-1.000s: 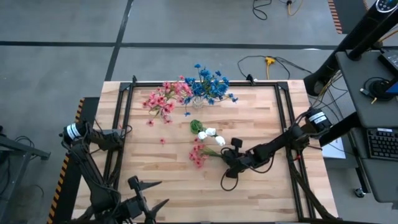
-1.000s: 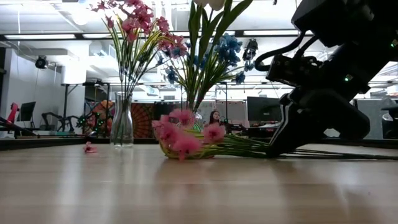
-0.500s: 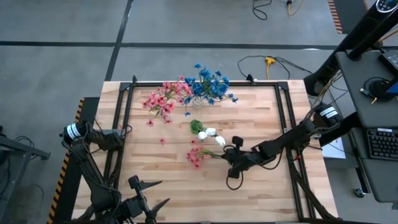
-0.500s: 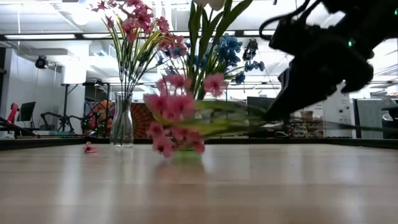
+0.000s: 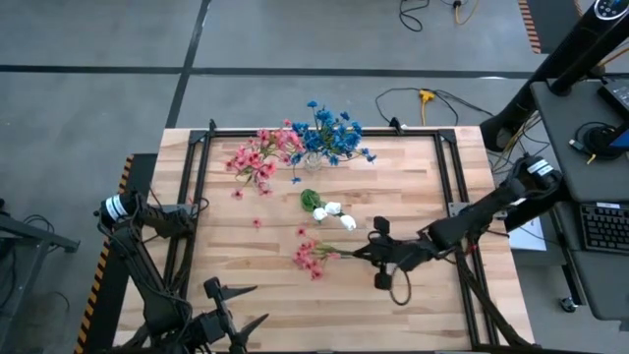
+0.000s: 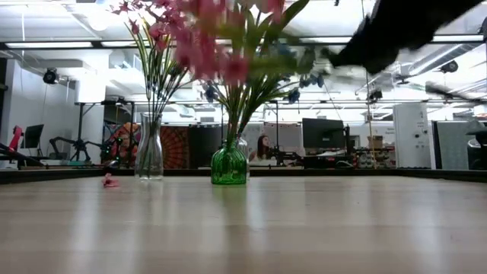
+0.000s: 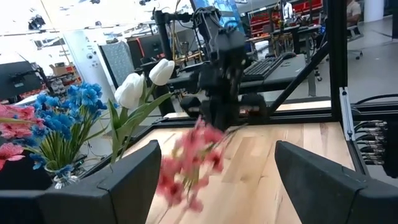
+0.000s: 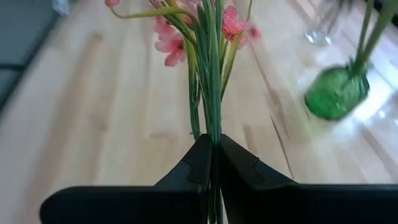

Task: Sort flowers into vase by color
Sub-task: Put the pink flowers into the left transparent vase

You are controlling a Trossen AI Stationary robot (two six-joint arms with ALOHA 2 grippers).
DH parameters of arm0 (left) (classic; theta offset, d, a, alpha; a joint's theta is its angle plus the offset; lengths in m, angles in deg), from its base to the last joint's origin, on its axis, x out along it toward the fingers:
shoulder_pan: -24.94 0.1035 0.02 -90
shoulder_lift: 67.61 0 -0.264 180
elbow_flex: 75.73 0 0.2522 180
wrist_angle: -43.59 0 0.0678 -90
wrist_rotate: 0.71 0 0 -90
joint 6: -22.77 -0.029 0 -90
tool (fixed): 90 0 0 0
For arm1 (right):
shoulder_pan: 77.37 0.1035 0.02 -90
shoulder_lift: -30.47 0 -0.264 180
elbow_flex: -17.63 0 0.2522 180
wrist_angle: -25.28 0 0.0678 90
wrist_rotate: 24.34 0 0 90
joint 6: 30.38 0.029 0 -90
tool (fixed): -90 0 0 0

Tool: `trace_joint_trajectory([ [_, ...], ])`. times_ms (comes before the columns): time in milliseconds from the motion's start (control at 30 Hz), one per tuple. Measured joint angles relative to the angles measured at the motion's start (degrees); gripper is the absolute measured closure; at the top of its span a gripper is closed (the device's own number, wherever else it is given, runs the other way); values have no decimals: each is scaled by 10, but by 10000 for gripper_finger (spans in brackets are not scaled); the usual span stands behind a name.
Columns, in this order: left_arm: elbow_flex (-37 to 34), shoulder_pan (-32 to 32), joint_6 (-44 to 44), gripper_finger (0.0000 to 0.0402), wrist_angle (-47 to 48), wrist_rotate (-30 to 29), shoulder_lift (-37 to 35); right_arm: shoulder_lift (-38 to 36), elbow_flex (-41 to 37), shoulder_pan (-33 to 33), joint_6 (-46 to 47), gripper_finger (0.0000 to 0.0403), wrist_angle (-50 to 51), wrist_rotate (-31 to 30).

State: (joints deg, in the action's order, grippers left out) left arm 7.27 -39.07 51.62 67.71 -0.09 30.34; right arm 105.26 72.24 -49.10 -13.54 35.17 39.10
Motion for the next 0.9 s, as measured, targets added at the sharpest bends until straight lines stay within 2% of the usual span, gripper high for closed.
trace_joint_trajectory([
  [133,-6,2,14,106,0,16,0,-33,0,27,-24,390,-45,1],
  [300,-23,33,39,106,-2,38,0,-42,0,42,-95,390,-191,42],
  [633,-40,141,44,110,-40,154,4,42,-1,40,-259,390,-524,77],
  [767,-41,159,-14,121,-111,168,11,92,0,40,-307,390,-632,90],
  [900,-41,168,-142,129,-256,204,20,130,20,39,-334,390,-680,90],
])
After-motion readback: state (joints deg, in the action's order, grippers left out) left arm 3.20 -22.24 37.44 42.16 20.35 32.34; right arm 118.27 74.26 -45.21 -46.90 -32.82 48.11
